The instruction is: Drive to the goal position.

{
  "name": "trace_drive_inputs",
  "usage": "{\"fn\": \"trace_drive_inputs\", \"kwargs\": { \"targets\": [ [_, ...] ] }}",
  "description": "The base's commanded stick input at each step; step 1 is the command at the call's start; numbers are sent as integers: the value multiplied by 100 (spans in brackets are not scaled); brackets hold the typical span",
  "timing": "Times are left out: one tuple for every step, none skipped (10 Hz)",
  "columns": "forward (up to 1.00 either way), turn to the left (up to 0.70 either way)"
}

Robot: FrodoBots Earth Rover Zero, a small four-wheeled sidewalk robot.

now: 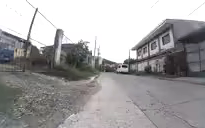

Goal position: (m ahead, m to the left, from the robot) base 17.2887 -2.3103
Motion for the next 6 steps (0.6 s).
{"fn": "trace_drive_inputs", "kwargs": {
  "targets": [
    [100, -32],
    [100, -26],
    [100, 0],
    [100, 0],
    [100, 0],
    [100, 0]
  ]
}}
